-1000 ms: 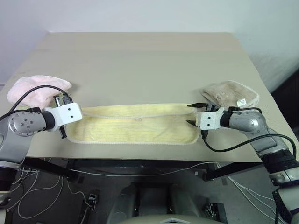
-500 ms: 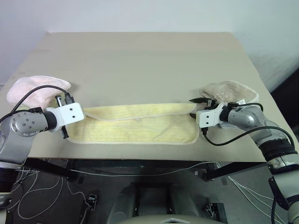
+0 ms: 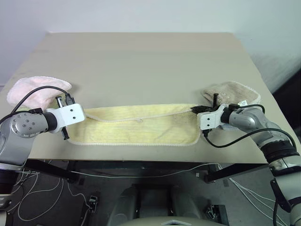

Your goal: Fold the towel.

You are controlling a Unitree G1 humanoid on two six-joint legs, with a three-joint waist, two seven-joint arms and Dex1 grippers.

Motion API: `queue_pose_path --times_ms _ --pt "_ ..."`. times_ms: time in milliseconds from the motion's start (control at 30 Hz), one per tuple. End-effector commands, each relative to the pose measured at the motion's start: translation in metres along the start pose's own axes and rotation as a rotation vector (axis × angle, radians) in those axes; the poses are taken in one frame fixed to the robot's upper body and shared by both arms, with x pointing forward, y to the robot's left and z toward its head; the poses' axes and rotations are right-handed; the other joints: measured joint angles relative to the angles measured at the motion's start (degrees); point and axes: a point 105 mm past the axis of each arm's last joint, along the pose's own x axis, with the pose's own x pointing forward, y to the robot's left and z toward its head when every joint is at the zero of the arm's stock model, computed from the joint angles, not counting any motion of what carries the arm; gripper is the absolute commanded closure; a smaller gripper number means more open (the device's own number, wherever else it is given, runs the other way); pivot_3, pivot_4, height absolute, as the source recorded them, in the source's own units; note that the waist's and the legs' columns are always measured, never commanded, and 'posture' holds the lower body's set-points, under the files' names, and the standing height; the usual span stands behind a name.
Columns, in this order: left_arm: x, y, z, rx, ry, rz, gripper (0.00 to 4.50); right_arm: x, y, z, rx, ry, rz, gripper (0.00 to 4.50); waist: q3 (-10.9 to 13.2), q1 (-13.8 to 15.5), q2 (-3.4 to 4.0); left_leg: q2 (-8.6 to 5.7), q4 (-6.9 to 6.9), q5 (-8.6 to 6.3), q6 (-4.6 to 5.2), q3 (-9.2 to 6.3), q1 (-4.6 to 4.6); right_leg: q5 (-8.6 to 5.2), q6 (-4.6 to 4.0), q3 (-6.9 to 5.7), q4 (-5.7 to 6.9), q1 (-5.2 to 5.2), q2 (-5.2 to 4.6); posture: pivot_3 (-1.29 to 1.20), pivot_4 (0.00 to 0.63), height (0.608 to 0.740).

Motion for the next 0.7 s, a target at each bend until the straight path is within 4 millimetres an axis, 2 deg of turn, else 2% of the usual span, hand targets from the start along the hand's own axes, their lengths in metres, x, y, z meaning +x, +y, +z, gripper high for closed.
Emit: queue_pose_path --times_ms 33,133,333,500,700 --pt "-0.006 0.012 0.015 -0.008 -0.070 0.060 4.50 -0.006 -0.013 0.004 -0.026 -0.017 -0.039 4.46 0.0 0.0 0.00 0.00 0.00 0.00 0.00 0.00 0.00 0.00 0.00 0.00 0.00 0.00 0.00 0.00 0.150 0.740" --pt "-0.007 0.014 0.016 -0.072 -0.116 0.093 4.50 -0.012 -0.021 0.001 -0.030 0.000 -0.074 4.46 0.0 0.0 0.00 0.00 0.01 0.00 0.00 0.00 0.00 0.00 0.00 0.00 0.01 0.00 0.00 0.00 0.150 0.740" --pt "-0.018 0.041 0.013 -0.295 -0.270 0.276 4.50 -0.030 -0.048 -0.002 0.114 0.010 -0.186 4.46 0.0 0.1 0.00 0.00 0.04 0.00 0.00 0.00 0.00 0.00 0.00 0.00 0.02 0.00 -0.02 0.00 0.150 0.740" --pt "-0.019 0.060 0.011 -0.348 -0.311 0.359 4.50 -0.045 -0.076 0.000 0.223 -0.003 -0.276 4.46 0.0 0.3 -0.01 0.00 0.08 0.00 0.00 -0.02 0.00 0.00 0.01 -0.01 0.02 0.03 -0.03 0.00 0.150 0.740" --pt "-0.022 0.097 0.024 -0.367 -0.389 0.460 4.50 -0.056 -0.115 -0.001 0.256 -0.003 -0.353 4.46 0.0 0.2 -0.01 -0.01 0.08 0.00 0.00 -0.01 0.00 0.01 0.01 -0.01 0.05 0.00 -0.02 0.00 0.150 0.740"
